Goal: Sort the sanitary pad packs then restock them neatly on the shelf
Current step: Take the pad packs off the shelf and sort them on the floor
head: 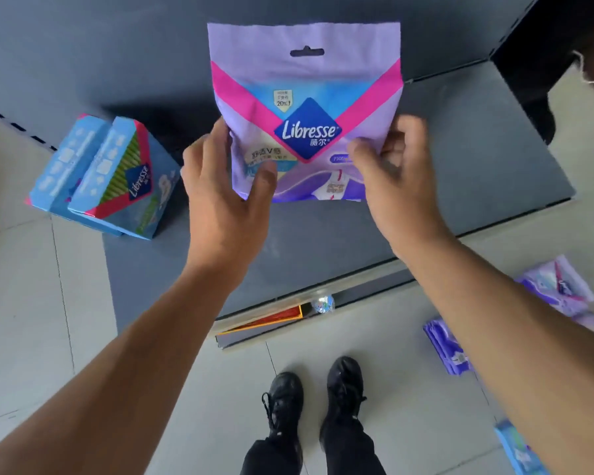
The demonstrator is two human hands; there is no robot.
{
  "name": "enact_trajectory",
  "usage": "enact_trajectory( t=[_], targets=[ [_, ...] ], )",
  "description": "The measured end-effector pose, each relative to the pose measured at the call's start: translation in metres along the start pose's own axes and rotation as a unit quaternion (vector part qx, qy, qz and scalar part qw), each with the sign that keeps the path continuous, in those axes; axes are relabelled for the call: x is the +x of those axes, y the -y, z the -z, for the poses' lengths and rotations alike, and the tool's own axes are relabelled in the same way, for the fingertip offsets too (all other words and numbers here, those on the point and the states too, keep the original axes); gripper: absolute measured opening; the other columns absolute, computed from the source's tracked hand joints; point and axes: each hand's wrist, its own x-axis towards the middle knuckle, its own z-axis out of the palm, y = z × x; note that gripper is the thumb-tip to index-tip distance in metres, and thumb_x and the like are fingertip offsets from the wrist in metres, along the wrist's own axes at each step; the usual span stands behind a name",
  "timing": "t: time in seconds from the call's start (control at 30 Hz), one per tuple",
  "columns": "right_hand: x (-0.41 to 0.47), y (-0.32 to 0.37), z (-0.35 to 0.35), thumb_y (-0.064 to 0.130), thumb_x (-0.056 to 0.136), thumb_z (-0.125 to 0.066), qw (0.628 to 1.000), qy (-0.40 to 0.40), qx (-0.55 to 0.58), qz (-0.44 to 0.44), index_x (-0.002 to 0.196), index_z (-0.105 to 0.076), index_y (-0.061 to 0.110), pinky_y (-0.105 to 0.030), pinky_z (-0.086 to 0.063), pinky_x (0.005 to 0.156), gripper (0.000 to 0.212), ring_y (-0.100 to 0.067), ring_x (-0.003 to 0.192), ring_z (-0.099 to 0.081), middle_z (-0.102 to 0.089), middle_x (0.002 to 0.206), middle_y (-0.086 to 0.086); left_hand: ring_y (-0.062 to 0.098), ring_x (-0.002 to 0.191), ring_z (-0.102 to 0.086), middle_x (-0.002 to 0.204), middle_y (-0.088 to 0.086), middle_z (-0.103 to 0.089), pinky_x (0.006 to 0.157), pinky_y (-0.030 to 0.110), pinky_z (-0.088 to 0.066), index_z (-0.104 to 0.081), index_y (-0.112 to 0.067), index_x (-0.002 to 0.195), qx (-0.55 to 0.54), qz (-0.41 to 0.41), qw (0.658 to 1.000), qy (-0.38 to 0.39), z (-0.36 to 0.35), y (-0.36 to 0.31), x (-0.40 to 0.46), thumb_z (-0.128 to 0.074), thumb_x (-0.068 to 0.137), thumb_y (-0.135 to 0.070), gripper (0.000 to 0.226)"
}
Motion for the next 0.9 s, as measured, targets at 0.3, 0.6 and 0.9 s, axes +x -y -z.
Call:
enact_trajectory(
  t=[0.3,0.6,0.9],
  targets=[
    [-0.141,-0.023,0.164,0.026,0.09,-0.063,0.974,-0.196,0.01,-0.11,0.102,-0.045,0.019,-0.013,-0.045,0.071,0.022,0.004,0.08,-0.063,-0.064,0.091,0.011,0.011,0.105,-0.066,0.117,-0.009,-0.065,0.087,0.04,-0.057,-0.045,-0.019,0.125,-0.139,0.007,0.951,0.277,-0.075,-0.083,-0.103,-0.061,0.091,-0.018,0.037],
    [-0.291,-0.073,0.264,0.032,0.092,-0.065,0.909,-0.308,0.032,-0.279,0.111,-0.048,0.016,-0.017,-0.05,0.065,0.03,0.0,0.08,-0.066,-0.067,0.102,-0.001,0.009,0.103,-0.066,0.112,-0.008,-0.068,0.092,0.043,-0.053,-0.051,-0.024,0.128,-0.043,0.037,0.88,0.471,-0.147,-0.112,-0.221,-0.073,0.08,-0.032,0.053],
    [-0.394,-0.117,0.319,0.036,0.091,-0.065,0.857,-0.334,0.096,-0.38,0.116,-0.047,0.024,-0.024,-0.058,0.068,0.033,-0.008,0.09,-0.068,-0.063,0.106,0.015,0.017,0.101,-0.068,0.118,-0.003,-0.067,0.089,0.042,-0.057,-0.048,-0.025,0.127,0.058,0.076,0.81,0.579,-0.195,-0.114,-0.325,-0.071,0.087,-0.026,0.046]
  ],
)
